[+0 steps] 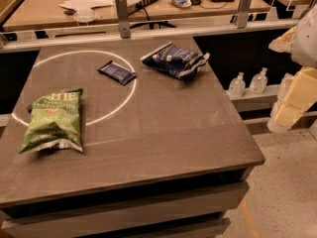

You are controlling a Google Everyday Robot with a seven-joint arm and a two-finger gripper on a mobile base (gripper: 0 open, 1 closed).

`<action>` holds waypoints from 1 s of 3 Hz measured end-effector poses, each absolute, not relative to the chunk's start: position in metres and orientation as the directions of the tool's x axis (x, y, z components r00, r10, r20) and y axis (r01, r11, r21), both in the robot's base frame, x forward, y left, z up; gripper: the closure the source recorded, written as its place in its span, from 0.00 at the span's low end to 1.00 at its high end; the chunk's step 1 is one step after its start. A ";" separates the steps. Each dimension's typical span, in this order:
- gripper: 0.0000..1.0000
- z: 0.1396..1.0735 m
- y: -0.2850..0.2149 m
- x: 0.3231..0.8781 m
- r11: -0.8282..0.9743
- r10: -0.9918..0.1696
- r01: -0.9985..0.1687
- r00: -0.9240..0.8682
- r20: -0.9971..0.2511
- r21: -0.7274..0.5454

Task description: Pick blue chip bag

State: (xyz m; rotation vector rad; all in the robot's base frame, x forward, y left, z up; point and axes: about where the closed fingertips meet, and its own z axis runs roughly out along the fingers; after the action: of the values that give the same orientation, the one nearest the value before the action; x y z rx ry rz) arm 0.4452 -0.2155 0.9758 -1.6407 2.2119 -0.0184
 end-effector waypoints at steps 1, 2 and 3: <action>0.00 0.970 -0.212 0.474 0.488 -0.756 -0.860 -0.330 -0.565 -0.151; 0.00 0.960 -0.198 0.506 0.603 -0.582 -0.791 -0.348 -0.735 -0.104; 0.00 0.953 -0.181 0.537 0.625 -0.584 -0.763 -0.313 -0.749 -0.168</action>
Offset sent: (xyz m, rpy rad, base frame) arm 0.0925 0.0075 -0.0187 0.7125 -0.2260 -0.3277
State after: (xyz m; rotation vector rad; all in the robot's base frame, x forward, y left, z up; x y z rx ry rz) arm 0.5374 -0.1812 0.9534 -1.0556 2.0223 0.2753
